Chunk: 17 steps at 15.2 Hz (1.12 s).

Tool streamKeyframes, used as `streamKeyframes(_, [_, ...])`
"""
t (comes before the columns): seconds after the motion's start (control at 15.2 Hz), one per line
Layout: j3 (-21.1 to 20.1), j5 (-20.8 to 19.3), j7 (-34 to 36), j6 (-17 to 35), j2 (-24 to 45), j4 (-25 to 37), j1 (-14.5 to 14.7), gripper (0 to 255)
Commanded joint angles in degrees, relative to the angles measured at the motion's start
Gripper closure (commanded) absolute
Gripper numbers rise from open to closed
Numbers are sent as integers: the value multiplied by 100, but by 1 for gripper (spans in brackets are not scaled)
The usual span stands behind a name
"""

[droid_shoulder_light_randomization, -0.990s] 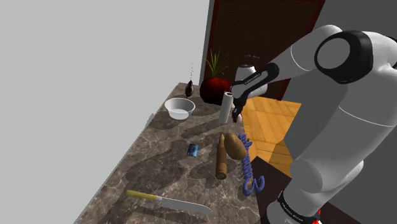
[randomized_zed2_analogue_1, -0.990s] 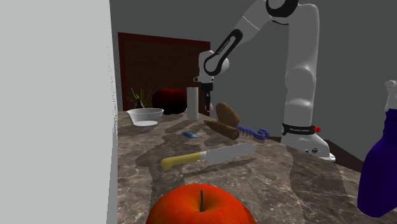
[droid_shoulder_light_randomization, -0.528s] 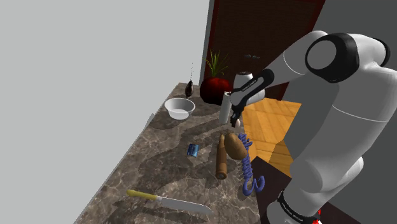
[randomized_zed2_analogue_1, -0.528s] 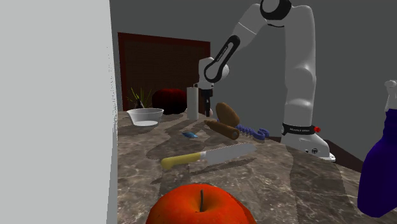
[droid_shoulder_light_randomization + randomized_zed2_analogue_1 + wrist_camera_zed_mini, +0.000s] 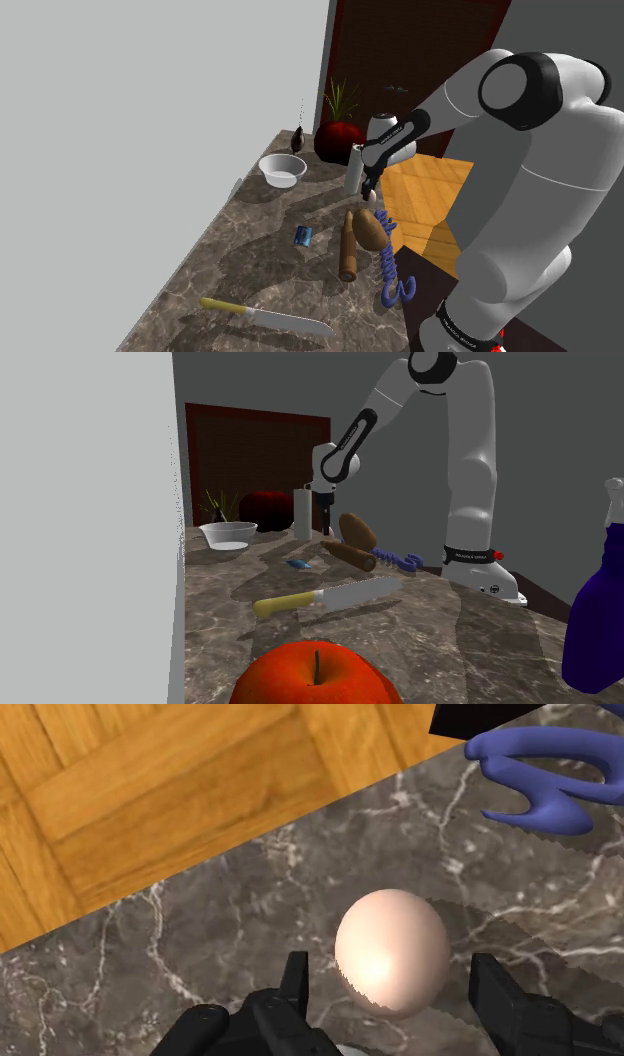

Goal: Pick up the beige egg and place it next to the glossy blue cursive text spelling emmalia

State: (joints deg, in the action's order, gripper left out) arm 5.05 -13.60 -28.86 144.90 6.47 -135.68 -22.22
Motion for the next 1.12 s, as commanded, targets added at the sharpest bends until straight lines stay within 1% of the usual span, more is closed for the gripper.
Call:
streamKeyframes(0.0, [0,-1,1,-9,20,-12,0,0])
streamKeyframes(0.26, [1,-2,0,-7,13,-21,-1,0])
streamKeyframes(0.53, [-63,110,-70,-722,-577,98,59,0])
streamKeyframes(1.06, [-63,110,-70,-722,-577,98,59,0])
